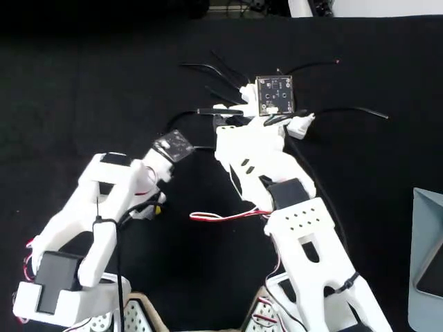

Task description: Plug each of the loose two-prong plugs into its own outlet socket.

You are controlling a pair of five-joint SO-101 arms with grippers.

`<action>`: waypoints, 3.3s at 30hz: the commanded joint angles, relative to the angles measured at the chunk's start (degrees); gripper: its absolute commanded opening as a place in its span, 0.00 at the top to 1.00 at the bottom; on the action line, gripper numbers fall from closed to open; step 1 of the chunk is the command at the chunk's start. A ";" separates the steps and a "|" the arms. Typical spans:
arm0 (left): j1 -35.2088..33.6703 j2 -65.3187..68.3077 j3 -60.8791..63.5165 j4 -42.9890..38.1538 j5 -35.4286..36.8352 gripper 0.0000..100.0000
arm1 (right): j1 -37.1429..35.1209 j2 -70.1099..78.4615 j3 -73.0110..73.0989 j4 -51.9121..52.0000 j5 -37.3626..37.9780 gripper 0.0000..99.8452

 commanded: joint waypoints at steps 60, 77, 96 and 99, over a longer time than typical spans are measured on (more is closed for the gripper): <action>-30.73 -59.52 31.96 2.73 28.04 0.69 | -25.23 31.34 -22.02 19.34 8.88 0.99; -30.73 -59.52 31.96 2.81 27.87 0.69 | -24.44 34.68 -21.76 19.34 9.05 0.99; -30.73 -59.52 31.96 2.99 27.87 0.69 | -24.53 38.20 -20.44 18.90 9.32 0.99; -30.73 -59.52 31.96 2.99 27.87 0.69 | -25.93 40.75 -20.97 18.90 11.60 0.99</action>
